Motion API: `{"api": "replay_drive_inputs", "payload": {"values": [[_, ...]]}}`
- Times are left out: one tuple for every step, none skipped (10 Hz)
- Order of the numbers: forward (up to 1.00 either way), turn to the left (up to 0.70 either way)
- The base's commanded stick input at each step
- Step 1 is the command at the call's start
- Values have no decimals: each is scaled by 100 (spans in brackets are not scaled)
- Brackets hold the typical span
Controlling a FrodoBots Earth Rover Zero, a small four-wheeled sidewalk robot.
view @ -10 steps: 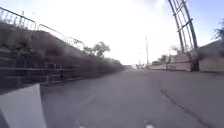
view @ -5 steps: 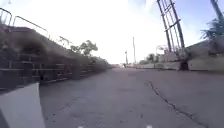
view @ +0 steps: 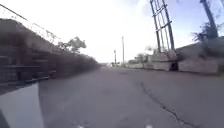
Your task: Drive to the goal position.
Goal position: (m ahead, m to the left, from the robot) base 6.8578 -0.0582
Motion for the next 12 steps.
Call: {"api": "replay_drive_inputs", "payload": {"values": [[70,-16],[70,-6],[57,0],[30,0],[4,0],[70,18],[70,8],[70,0],[70,0],[70,0],[70,0],[70,0]]}}
